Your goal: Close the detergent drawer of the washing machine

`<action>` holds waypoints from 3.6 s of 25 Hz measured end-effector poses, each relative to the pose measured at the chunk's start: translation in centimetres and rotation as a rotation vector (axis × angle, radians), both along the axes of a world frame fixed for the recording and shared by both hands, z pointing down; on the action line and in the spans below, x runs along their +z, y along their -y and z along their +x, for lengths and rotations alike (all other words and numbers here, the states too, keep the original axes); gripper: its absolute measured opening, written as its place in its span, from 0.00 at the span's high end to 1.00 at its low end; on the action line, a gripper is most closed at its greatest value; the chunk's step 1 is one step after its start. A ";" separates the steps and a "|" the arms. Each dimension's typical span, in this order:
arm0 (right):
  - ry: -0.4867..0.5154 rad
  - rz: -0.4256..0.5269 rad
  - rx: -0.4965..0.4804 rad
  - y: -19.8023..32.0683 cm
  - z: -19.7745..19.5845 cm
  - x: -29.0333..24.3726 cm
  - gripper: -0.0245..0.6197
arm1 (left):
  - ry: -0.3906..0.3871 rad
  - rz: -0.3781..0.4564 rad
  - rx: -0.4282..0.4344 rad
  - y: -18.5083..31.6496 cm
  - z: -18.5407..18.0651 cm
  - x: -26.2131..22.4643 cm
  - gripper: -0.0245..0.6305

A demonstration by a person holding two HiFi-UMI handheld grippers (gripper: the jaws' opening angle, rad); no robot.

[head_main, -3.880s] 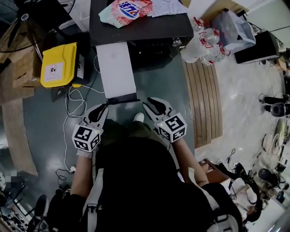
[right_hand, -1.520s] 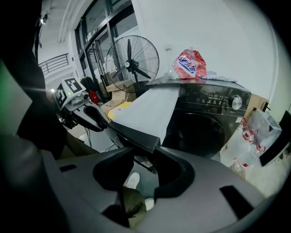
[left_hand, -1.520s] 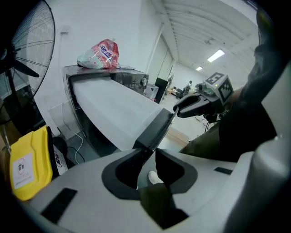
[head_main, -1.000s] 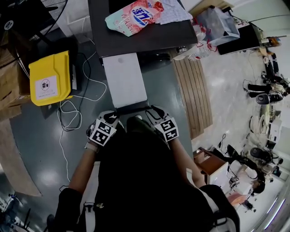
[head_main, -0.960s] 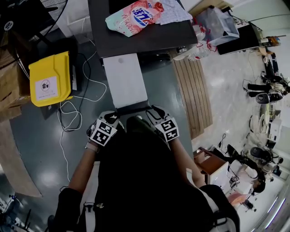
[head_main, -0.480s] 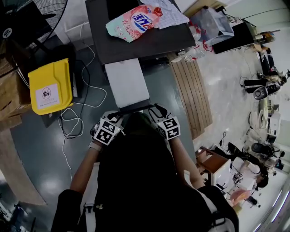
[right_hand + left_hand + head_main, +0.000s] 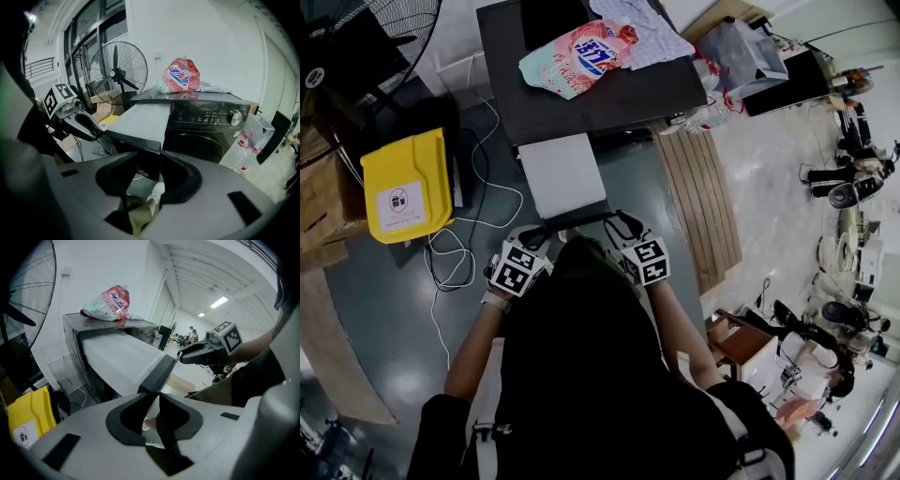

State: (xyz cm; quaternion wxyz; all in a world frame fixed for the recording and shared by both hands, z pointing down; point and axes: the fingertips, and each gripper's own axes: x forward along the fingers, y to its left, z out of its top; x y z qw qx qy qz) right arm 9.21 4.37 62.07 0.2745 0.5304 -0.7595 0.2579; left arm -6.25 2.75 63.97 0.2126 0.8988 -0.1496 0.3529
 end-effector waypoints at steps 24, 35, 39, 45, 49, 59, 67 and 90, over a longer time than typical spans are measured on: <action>0.004 0.030 -0.166 3.8 1.0 -0.2 0.74 | 0.048 -0.020 -0.017 3.2 1.0 -0.3 0.82; 0.013 0.047 -0.181 4.4 1.0 -0.5 0.75 | 0.065 -0.018 -0.032 3.7 0.7 -0.4 0.82; 0.017 0.046 -0.188 5.2 1.0 -0.6 0.75 | 0.056 -0.002 -0.044 4.6 0.9 -0.6 0.82; 0.022 0.048 -0.198 6.8 0.9 -0.6 0.75 | 0.074 0.000 -0.056 6.2 0.6 -0.4 0.82; 0.024 0.049 -0.208 8.0 0.8 -0.7 0.75 | 0.066 0.001 -0.065 7.4 0.7 -0.7 0.82; 0.031 0.046 -0.240 11.2 0.7 -0.5 0.75 | 0.064 0.002 -0.093 10.6 0.7 -0.5 0.82; 0.034 0.052 -0.273 14.1 0.6 -0.7 0.76 | 0.068 0.006 -0.130 13.5 0.7 -0.8 0.82; 0.045 0.041 -0.267 19.4 0.2 -1.0 0.76 | 0.071 0.021 -0.210 19.1 0.1 -0.7 0.81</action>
